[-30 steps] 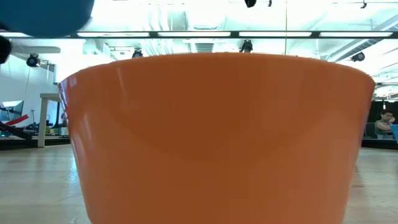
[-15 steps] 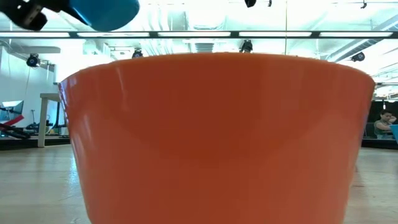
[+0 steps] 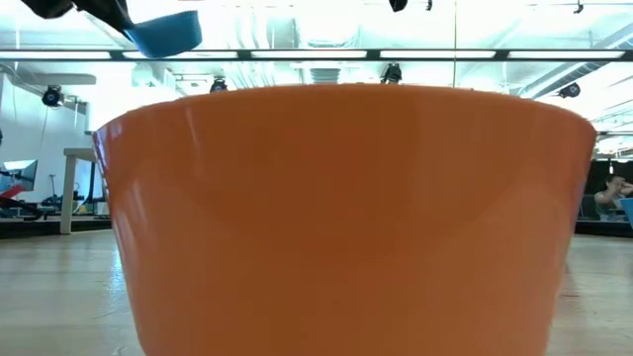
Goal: Pick & Place Mini bowls
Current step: Stack the left blue bowl on top of the blue bowl on the shelf
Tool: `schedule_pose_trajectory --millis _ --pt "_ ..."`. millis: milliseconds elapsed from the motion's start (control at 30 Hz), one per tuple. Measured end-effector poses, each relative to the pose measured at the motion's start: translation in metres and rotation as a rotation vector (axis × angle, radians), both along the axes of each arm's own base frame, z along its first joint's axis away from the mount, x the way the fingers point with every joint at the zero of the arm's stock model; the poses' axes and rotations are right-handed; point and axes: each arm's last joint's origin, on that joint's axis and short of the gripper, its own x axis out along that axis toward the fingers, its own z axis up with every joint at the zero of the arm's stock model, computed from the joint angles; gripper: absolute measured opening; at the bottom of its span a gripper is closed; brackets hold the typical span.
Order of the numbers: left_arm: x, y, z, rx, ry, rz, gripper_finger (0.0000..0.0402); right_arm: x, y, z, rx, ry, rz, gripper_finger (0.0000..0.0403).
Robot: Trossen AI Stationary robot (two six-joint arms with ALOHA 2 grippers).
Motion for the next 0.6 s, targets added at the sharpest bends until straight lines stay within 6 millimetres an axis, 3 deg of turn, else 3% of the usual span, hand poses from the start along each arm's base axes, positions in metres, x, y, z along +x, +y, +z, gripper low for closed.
schedule_pose_trajectory --millis 200,600 --pt "-0.013 0.012 0.011 0.104 0.118 0.125 0.0 0.0 0.0 0.0 -0.001 0.0 -0.002 0.0123" --pt "-0.021 0.035 0.009 0.155 0.353 0.358 0.0 0.0 0.0 0.0 -0.002 -0.002 -0.007 0.0123"
